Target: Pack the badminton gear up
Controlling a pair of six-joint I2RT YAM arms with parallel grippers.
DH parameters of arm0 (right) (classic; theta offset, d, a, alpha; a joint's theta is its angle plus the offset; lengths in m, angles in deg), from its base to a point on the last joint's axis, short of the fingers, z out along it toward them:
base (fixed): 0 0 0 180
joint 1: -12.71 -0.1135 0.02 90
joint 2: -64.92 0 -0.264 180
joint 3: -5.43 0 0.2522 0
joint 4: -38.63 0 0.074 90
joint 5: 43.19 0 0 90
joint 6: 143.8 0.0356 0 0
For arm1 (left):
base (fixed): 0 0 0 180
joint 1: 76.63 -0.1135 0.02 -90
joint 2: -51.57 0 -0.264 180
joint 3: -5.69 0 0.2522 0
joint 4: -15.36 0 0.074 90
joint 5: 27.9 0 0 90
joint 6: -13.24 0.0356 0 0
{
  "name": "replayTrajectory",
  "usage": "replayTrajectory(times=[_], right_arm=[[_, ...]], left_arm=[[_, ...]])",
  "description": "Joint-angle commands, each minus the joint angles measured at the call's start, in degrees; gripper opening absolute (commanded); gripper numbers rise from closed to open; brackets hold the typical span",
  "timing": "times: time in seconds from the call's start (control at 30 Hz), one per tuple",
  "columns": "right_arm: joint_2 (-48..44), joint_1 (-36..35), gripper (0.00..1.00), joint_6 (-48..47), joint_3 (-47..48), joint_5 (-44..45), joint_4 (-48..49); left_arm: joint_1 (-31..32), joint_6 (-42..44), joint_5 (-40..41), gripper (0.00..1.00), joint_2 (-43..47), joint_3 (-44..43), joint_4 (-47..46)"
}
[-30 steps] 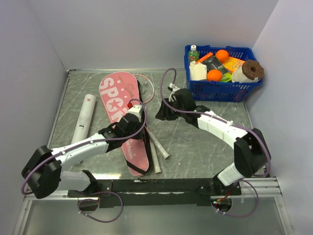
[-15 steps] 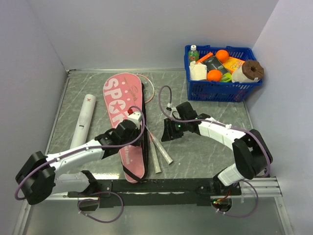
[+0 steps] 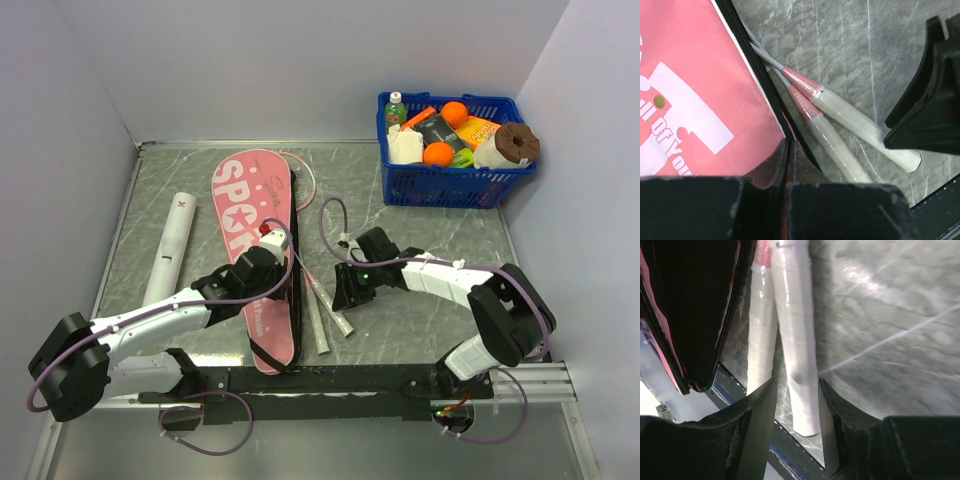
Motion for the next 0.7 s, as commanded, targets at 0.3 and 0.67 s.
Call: replayTrajectory(times=[0.3,0.67], right_arm=[[5.6,-5.1,0.47,2.2,-0.8,6.3,4.4],[0.5,-6.5,0.05,3.5,2.5,9.1,0.1]], left_arm=[[0.5,0.6,-0.8,0.01,0.9,0.0,-3.4],[1.3,0.9,-0.3,0.01,0.9,0.2,-3.4]])
